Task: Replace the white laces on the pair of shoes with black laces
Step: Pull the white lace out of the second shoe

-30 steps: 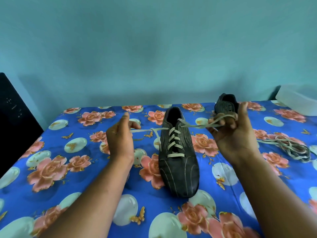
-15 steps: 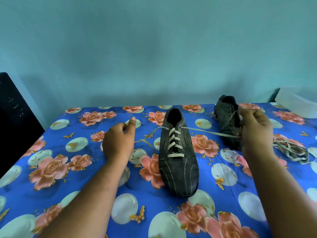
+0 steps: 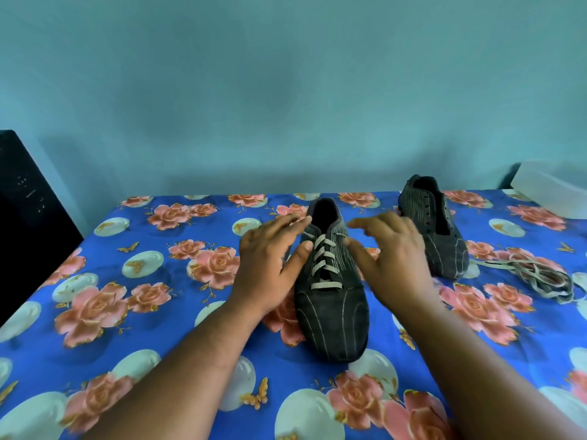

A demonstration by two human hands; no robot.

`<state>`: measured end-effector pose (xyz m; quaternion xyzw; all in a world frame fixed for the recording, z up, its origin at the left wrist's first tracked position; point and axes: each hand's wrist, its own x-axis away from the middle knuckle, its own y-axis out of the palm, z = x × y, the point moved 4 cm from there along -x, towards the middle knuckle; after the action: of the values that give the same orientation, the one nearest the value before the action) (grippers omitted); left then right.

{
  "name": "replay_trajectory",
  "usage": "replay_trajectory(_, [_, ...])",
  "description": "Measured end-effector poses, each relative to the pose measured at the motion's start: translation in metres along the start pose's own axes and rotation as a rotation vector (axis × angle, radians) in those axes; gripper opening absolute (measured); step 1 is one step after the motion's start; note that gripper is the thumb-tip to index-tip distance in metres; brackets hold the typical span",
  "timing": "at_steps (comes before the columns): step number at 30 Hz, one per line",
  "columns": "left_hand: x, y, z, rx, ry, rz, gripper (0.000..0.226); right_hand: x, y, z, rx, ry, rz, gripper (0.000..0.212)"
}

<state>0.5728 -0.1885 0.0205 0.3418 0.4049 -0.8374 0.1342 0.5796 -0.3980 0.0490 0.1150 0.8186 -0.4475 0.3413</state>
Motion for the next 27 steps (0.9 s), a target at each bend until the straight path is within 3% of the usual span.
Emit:
replay_trajectory(8, [0.004, 0.012, 0.004, 0.0, -0.053, -0.079, 0.044, 0.005, 0.014, -0.019, 0.032, -0.139, 0.079, 0.015])
replay_trajectory(12, [0.004, 0.012, 0.006, -0.039, -0.051, -0.083, 0.044, 0.003, 0.016, -0.021, 0.028, -0.126, 0.029, 0.009])
replay_trajectory(15, [0.003, 0.014, 0.008, -0.032, -0.06, -0.098, 0.043, 0.002, 0.023, -0.014, -0.249, 0.004, -0.11, 0.004])
replay_trajectory(20, [0.004, 0.016, 0.007, -0.04, -0.068, -0.106, 0.043, 0.005, 0.03, 0.002, -0.649, 0.278, -0.39, 0.011])
replay_trajectory(23, [0.003, 0.016, 0.009, -0.038, -0.062, -0.101, 0.043, 0.007, 0.033, 0.003, -0.883, 0.381, -0.472, 0.019])
replay_trajectory(25, [0.003, 0.016, 0.009, -0.036, -0.071, -0.103, 0.044, 0.008, 0.028, 0.0, -0.838, 0.371, -0.424, 0.028])
replay_trajectory(27, [0.004, 0.016, 0.008, -0.027, -0.082, -0.102, 0.044, 0.007, 0.022, -0.006, -0.625, 0.261, -0.306, 0.023])
